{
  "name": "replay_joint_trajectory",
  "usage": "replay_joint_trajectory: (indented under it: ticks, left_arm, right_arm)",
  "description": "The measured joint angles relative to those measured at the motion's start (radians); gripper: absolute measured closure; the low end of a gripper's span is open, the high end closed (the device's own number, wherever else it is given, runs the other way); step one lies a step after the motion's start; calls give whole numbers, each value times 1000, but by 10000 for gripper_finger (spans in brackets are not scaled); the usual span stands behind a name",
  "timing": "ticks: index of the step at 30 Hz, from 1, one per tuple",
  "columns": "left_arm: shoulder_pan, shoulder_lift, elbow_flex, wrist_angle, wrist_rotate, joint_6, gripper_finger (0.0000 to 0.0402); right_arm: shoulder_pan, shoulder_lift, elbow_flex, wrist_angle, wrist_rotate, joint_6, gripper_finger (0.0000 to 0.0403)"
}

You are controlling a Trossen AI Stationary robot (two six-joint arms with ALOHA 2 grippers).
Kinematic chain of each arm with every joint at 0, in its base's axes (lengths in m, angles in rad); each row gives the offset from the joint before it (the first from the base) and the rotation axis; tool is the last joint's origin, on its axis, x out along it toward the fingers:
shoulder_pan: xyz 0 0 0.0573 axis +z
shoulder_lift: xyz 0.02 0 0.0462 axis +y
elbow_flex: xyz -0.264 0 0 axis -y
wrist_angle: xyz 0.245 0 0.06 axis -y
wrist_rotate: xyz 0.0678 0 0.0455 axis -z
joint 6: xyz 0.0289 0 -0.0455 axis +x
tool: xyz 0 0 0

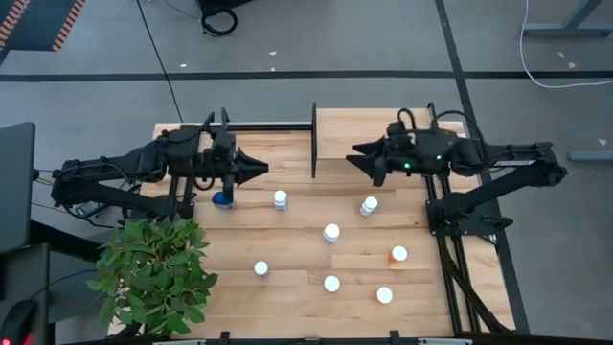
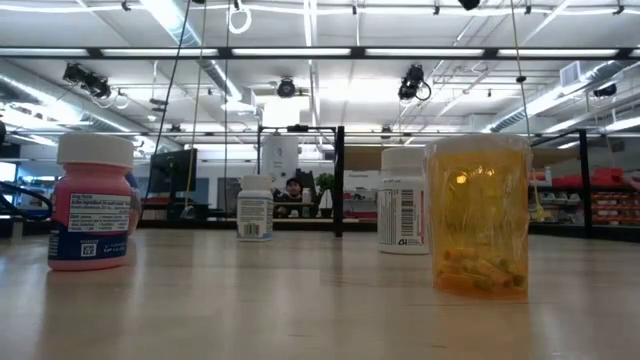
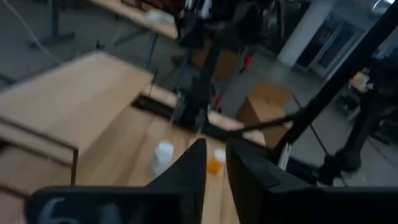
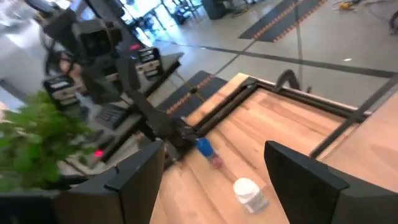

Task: Pick and place medicine bottles onto shelf by color
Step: Put the left white and blue medicine bottle on the shelf

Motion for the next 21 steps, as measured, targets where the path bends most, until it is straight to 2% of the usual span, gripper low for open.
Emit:
replay_joint_trajectory:
  ticks: [6,9,13,16,21]
  left_arm:
    - [1,1,0,-182,0,-8,257]
    - [6,5,0,-305,-65,-33,219]
    - [8,46,0,-415,-135,-56,178]
    - [7,74,0,-423,-135,-104,159]
    - [-7,116,0,-426,-135,-164,146]
  right_arm:
    - [30,43,0,-39,-12,-26,118]
    - [49,70,0,-140,-55,-65,118]
    - [53,110,-1,-337,-85,31,118]
    - [52,134,-2,-395,-126,40,118]
    - [53,130,-2,-338,-159,80,118]
